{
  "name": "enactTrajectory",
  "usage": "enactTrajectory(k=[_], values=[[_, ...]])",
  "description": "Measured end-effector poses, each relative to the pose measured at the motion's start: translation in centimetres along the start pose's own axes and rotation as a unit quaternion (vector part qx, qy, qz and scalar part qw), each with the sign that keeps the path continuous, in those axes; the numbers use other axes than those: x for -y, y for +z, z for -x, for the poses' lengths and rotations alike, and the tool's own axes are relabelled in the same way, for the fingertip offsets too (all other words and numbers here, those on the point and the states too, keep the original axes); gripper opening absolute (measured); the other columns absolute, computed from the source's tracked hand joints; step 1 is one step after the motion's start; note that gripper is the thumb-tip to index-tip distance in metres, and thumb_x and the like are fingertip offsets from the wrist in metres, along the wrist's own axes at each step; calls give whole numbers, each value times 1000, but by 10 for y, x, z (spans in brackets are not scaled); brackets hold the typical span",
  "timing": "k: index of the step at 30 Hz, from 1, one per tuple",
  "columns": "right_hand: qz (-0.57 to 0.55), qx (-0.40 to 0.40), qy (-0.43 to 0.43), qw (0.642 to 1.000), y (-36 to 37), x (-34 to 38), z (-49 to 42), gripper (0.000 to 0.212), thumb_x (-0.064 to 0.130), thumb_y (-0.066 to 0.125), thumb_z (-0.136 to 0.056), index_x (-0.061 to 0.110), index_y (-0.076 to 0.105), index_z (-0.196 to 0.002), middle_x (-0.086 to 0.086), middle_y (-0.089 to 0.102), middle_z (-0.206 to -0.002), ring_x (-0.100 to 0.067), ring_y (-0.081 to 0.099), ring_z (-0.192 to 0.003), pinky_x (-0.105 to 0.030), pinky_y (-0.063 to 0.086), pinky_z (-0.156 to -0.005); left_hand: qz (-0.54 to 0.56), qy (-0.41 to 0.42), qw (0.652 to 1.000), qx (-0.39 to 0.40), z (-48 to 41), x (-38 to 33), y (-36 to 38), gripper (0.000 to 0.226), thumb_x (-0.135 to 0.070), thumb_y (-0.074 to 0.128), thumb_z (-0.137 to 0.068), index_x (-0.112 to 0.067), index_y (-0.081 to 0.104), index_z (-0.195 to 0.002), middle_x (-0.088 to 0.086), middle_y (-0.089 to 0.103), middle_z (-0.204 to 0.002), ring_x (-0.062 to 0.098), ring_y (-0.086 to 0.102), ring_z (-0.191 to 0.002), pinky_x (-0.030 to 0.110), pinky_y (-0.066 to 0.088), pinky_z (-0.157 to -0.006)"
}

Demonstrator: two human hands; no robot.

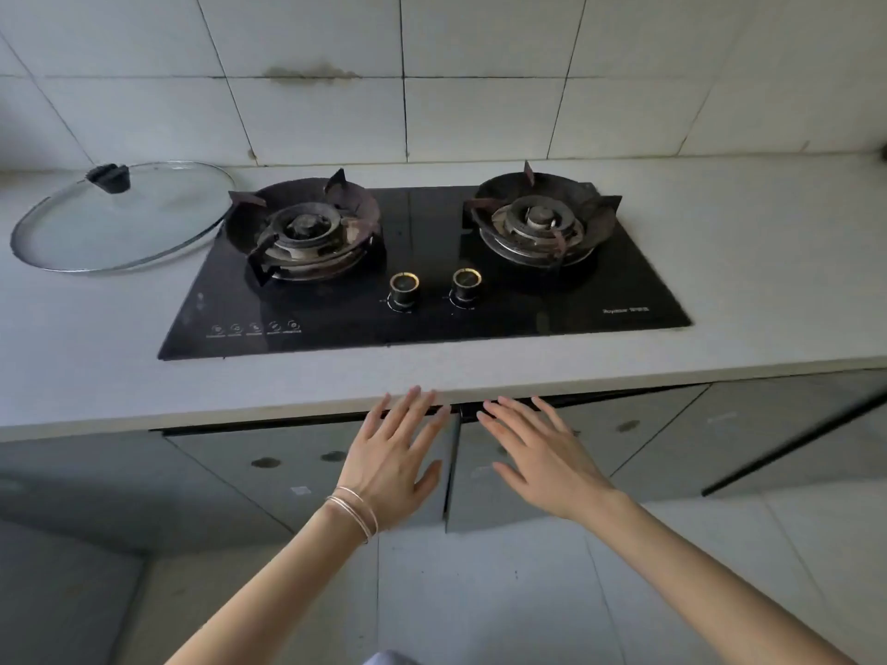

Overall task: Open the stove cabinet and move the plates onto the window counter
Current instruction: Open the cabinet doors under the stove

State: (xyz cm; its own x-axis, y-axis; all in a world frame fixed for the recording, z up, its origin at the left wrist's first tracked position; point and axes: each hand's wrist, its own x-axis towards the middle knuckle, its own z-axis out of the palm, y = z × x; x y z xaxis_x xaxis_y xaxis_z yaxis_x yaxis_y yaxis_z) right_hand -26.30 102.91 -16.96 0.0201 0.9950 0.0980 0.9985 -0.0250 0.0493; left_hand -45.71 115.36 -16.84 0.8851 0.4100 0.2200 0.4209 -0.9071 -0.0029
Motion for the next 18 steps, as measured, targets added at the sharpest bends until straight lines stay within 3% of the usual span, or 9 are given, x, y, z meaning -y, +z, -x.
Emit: enactTrajectory(k=[4, 10, 18], values=[[2, -99, -13, 995, 50, -5, -8, 57, 42, 42, -89, 13, 41, -138, -2, 47, -142, -18, 39, -133, -46, 22, -109, -12, -3, 995, -100, -17, 16, 46, 66, -39, 47, -82, -13, 35, -141, 7, 37, -147, 24, 28, -138, 49, 22, -111], [28, -257, -46, 965, 91, -2, -19, 55, 38, 55, -87, 9, 48, -133, -5, 54, -134, -21, 45, -126, -44, 34, -107, -51, 10, 969, -243, -29, 26, 84, 70, -41, 55, -77, -12, 39, -138, 5, 44, -142, 24, 36, -133, 45, 24, -111], [63, -394, -7, 917, 126, 5, -44, 62, 47, 57, -82, 7, 51, -129, -4, 47, -120, -23, 44, -109, -36, 36, -96, -108, 29, 936, -333, -40, 37, 107, 76, -52, 58, -72, -13, 42, -136, 3, 48, -138, 23, 41, -127, 41, 23, -108]])
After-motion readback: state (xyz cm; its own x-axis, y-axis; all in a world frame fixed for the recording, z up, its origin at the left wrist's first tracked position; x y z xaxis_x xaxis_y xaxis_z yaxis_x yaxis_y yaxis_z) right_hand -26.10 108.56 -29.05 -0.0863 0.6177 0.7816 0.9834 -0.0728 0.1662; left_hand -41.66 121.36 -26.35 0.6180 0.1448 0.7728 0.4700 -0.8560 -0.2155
